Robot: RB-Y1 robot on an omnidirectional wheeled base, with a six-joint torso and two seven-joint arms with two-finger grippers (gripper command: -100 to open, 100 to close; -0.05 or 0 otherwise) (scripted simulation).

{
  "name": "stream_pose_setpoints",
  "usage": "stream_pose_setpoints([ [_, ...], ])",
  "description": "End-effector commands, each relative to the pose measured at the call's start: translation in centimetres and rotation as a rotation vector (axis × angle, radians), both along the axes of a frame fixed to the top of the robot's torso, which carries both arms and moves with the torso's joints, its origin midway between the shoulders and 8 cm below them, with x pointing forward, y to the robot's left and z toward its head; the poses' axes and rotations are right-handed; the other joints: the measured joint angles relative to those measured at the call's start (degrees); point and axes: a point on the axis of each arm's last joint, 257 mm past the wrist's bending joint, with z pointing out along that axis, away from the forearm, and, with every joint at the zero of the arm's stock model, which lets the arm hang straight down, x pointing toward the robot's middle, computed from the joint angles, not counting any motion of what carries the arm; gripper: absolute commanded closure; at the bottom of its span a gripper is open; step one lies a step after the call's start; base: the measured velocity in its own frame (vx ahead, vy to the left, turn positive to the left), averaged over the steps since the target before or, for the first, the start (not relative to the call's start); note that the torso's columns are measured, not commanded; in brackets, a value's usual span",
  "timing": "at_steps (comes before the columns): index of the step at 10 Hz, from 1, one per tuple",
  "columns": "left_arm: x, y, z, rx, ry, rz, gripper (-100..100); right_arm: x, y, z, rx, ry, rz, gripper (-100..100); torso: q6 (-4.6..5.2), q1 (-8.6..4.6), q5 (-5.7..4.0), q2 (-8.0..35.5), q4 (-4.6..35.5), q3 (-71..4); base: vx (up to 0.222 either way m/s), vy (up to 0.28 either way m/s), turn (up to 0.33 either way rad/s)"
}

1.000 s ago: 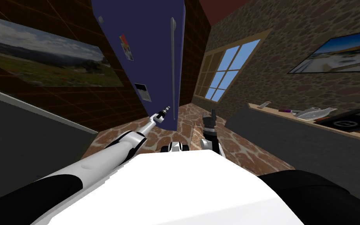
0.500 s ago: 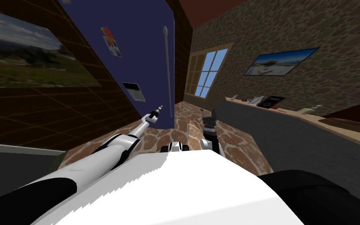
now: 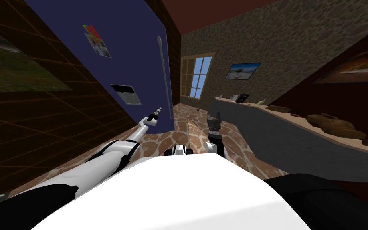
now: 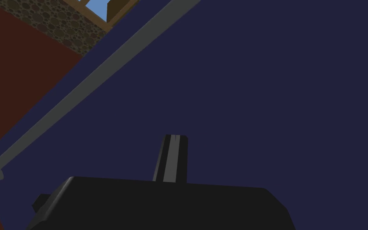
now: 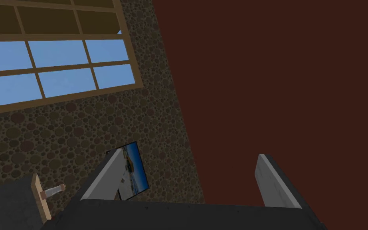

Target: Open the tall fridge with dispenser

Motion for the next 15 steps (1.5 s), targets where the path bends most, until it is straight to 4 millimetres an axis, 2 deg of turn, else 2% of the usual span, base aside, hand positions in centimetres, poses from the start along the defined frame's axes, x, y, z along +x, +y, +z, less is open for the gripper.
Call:
stream_pose_setpoints([
  [1,-1.1,5.9,0.5,0.013,-0.002,0.094,100,0.0,0.0,0.0,0.000,0.000,0.000,0,-0.01,0.08,0.01,0.4,0.1,0.2,-0.218,0.079,-0.474],
  [3,-1.1,6.1,0.6,0.011,-0.004,0.097,100,0.0,0.0,0.0,0.000,0.000,0.000,0,0.00,0.13,0.03,0.7,0.2,0.5,-0.141,0.061,-0.298],
  [4,-2.5,10.9,0.7,0.040,0.003,0.168,100,0.0,0.0,0.0,0.000,0.000,0.000,0,-0.08,0.12,0.02,0.4,0.1,0.2,-0.195,0.096,-0.390],
  [5,-2.7,12.0,1.3,0.027,-0.008,0.189,100,0.0,0.0,0.0,0.000,0.000,0.000,0,0.02,0.28,0.07,0.6,0.1,0.3,-0.259,0.081,-0.429],
  [6,-2.7,12.0,1.3,0.027,-0.008,0.189,100,0.0,0.0,0.0,0.000,0.000,0.000,0,0.01,0.17,0.05,0.7,0.2,0.5,-0.175,0.027,-0.390],
  [7,-4.0,15.9,2.1,0.048,-0.011,0.250,100,0.0,0.0,0.0,0.000,0.000,0.000,0,0.01,0.00,-0.01,0.5,0.1,0.3,-0.234,0.025,-0.417],
  [8,-4.6,17.5,2.3,0.050,-0.013,0.275,100,0.0,0.0,0.0,0.000,0.000,0.000,0,-0.02,0.06,0.00,0.6,0.1,0.3,-0.294,0.011,-0.412],
  [10,-4.4,17.3,2.2,0.047,-0.014,0.272,100,0.0,0.0,0.0,0.000,0.000,0.000,0,0.02,0.15,0.03,0.4,0.1,0.3,-0.144,0.013,-0.265],
  [11,-4.5,17.5,1.5,0.050,0.000,0.276,-100,0.0,0.0,0.0,0.000,0.000,0.000,0,-0.08,0.21,0.05,0.0,0.0,0.0,0.102,0.028,-0.039],
  [15,-4.6,17.7,0.3,0.059,0.025,0.281,-100,0.0,0.0,0.0,-0.001,0.001,-0.001,0,0.00,0.17,0.04,0.5,0.1,0.3,0.184,0.072,-0.053],
])
